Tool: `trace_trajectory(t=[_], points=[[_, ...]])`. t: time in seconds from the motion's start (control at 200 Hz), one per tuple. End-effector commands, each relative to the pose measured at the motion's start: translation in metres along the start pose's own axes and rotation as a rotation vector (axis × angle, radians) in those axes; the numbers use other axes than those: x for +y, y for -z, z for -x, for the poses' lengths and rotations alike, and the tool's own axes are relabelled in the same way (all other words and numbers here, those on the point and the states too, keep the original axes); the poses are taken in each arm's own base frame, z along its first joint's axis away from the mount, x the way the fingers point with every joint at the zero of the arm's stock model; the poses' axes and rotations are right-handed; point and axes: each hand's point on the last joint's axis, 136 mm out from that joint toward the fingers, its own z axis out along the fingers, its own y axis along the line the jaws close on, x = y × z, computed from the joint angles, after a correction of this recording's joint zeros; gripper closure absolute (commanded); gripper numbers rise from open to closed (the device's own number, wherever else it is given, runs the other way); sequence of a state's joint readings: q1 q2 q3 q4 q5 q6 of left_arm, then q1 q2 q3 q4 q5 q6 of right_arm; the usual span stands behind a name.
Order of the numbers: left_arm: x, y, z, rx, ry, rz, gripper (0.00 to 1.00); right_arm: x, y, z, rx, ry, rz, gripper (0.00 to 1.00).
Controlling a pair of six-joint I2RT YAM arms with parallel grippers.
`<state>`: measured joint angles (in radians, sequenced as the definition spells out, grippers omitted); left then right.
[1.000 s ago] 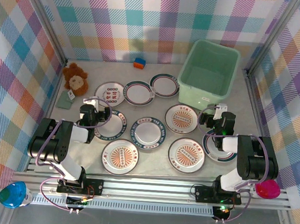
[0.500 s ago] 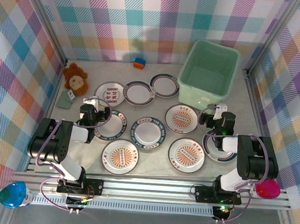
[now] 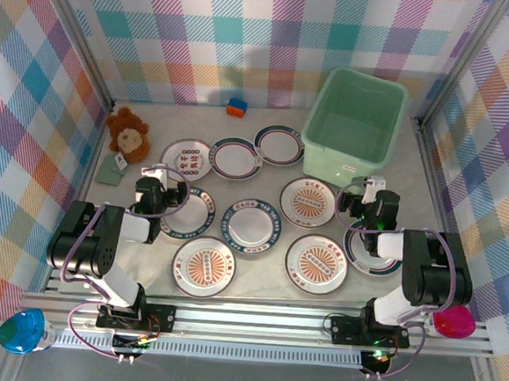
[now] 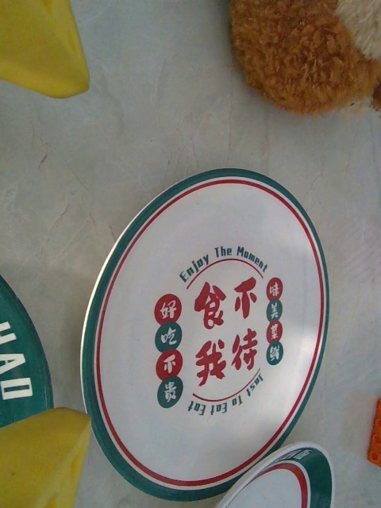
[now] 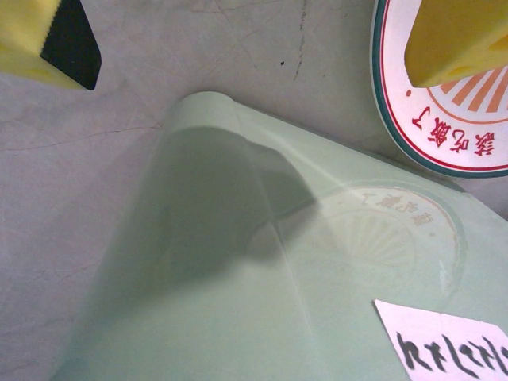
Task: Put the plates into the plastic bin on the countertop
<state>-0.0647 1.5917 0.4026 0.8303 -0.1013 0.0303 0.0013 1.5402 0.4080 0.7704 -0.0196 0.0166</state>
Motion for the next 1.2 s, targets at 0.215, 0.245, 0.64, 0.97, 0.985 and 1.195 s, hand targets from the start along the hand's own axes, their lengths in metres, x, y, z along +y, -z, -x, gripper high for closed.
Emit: trace_trajectory(t=[0.215, 0.245, 0.64, 0.97, 0.985, 1.195], points=[[-0.004, 0.000, 0.015, -0.045, -0.001, -0.014, 0.00, 0.011, 0.001, 0.019, -0.045, 0.024, 0.070, 0.01], [-0.004, 0.000, 0.016, -0.047, -0.001, -0.014, 0.00, 0.011, 0.001, 0.019, -0.046, 0.024, 0.066, 0.01], [-0.002, 0.028, 0.060, -0.060, 0.030, -0.008, 0.00, 0.025, 0.046, 0.045, -0.003, -0.023, 0.109, 0.01], [-0.079, 0.080, 0.131, 0.224, 0.195, -0.331, 0.07, 0.071, 0.120, 0.046, 0.265, -0.283, 0.266, 0.10], [-0.084, 0.082, 0.131, 0.226, 0.194, -0.343, 0.07, 0.072, 0.121, 0.043, 0.277, -0.295, 0.265, 0.11], [-0.129, 0.104, 0.129, 0.257, 0.194, -0.459, 0.07, 0.073, 0.112, -0.006, 0.523, -0.355, 0.179, 0.25]])
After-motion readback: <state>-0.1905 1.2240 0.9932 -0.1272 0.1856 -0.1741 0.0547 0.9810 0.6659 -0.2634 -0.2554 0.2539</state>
